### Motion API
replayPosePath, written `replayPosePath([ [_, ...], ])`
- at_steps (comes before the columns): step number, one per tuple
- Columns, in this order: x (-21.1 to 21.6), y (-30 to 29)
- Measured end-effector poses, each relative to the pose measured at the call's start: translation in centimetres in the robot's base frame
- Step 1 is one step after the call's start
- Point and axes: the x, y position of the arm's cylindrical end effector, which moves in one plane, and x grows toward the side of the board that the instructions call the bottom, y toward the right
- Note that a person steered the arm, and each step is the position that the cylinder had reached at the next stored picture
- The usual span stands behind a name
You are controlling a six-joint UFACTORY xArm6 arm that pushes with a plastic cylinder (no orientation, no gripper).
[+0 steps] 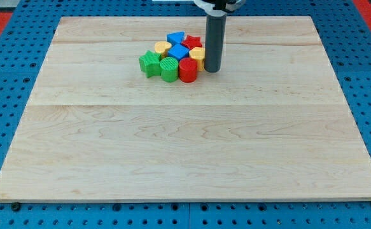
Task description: Point at the green star
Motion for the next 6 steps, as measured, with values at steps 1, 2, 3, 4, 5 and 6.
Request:
replayPosePath([
  [1,2.5,2.1],
  [2,2.2,3.6],
  [3,0.1,4.1],
  [4,-1.3,4.1],
  [5,1.0,3.3],
  [6,3.4,3.2],
])
